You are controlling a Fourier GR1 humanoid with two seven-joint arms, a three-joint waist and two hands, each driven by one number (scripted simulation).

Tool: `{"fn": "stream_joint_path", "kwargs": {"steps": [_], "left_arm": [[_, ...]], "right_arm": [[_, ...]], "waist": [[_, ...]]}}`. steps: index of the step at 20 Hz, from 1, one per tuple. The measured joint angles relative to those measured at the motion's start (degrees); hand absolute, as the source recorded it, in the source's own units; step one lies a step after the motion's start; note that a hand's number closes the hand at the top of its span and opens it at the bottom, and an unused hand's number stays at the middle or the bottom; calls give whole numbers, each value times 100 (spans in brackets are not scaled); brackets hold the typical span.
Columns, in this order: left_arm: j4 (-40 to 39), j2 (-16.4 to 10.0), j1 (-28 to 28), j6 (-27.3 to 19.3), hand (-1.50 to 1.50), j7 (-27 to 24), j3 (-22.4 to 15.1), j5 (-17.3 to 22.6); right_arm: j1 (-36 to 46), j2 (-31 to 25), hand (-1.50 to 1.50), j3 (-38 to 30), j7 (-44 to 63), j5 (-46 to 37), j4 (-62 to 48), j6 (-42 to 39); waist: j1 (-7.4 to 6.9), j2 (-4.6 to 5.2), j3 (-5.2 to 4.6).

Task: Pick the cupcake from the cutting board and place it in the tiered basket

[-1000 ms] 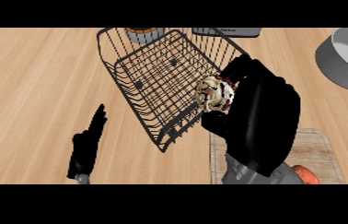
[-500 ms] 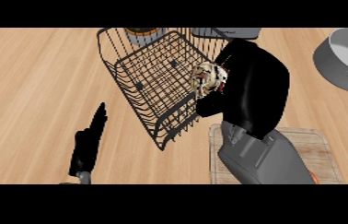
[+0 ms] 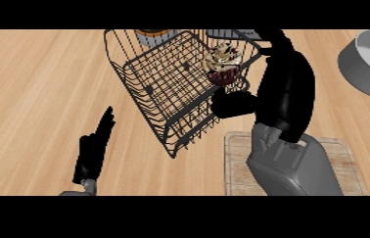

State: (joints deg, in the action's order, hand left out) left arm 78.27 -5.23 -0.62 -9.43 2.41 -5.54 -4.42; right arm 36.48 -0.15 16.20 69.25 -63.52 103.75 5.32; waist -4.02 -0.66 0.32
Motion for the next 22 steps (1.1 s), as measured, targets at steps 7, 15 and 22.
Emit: {"fn": "stream_joint_path", "kwargs": {"steps": [7,15,22], "left_arm": [[-23,30,-123,-46,0,-75,7,-14],[27,61,-272,-190,0,-56,125,18],[164,-35,-538,-212,0,-99,243,64]], "right_arm": [[-184,-64,-150,-221,-274,-426,305,930],[-492,8,-150,-735,-46,-1886,1064,1379],[-1688,17,-150,-641,149,-2256,3064,1153]], "waist": [[127,-6,17],[408,-18,-25],[635,-85,-28]]}}
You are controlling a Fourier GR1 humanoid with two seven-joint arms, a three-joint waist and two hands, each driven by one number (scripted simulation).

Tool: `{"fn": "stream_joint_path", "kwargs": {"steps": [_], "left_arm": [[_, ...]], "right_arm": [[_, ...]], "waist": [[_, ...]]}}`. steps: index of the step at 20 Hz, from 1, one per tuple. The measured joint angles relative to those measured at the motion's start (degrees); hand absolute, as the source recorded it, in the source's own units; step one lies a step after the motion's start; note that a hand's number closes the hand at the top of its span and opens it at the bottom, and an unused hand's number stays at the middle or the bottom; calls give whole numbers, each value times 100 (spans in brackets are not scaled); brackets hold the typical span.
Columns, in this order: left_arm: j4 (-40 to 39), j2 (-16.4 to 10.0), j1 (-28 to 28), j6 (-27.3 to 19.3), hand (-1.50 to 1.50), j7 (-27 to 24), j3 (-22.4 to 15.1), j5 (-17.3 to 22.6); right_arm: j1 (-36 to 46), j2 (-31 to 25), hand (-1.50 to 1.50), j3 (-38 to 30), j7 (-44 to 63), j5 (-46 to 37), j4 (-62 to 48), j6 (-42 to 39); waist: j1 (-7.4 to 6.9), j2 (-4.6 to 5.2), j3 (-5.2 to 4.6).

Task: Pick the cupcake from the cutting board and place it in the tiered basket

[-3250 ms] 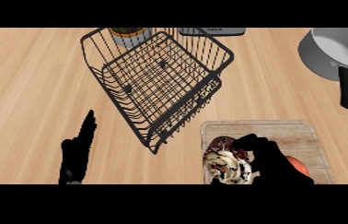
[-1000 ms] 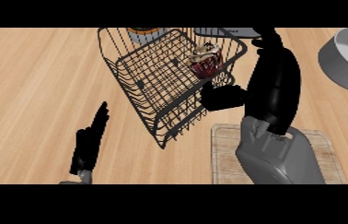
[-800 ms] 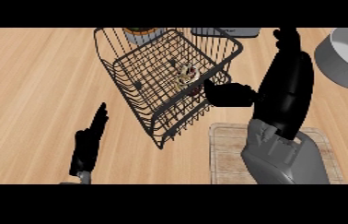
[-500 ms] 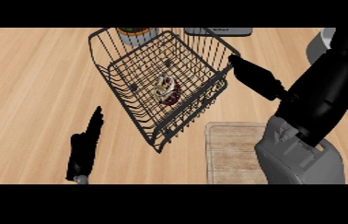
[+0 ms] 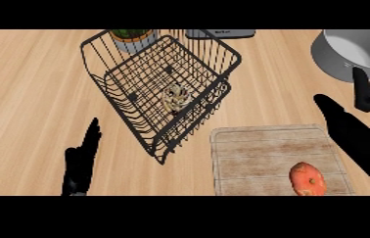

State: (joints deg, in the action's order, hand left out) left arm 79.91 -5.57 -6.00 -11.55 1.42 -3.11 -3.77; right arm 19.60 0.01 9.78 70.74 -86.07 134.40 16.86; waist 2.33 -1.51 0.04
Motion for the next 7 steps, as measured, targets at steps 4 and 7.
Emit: {"fn": "stream_joint_path", "kwargs": {"steps": [4,7], "left_arm": [[64,-23,-142,24,0,-69,65,71],[82,-53,-167,9,0,-34,121,91]], "right_arm": [[-951,-20,-150,250,-81,-128,814,-205],[-1497,-60,-150,452,-201,-154,907,-292]], "waist": [[100,-20,2],[172,-34,4]]}}
